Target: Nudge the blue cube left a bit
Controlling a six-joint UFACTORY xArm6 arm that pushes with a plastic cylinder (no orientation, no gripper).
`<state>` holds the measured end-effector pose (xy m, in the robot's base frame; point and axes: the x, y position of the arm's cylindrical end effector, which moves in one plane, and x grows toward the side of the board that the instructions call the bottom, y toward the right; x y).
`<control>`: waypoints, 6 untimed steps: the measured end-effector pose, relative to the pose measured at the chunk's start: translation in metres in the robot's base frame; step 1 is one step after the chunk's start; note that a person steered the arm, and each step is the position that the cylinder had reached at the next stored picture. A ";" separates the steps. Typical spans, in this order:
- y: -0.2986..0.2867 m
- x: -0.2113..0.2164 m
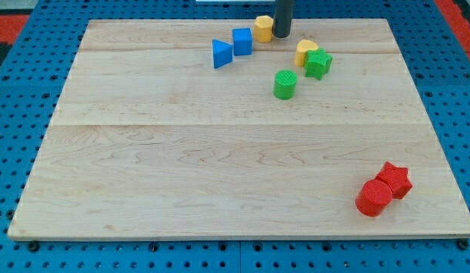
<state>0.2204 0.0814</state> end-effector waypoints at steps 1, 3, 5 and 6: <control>-0.001 -0.017; -0.040 -0.014; -0.004 0.051; -0.046 0.055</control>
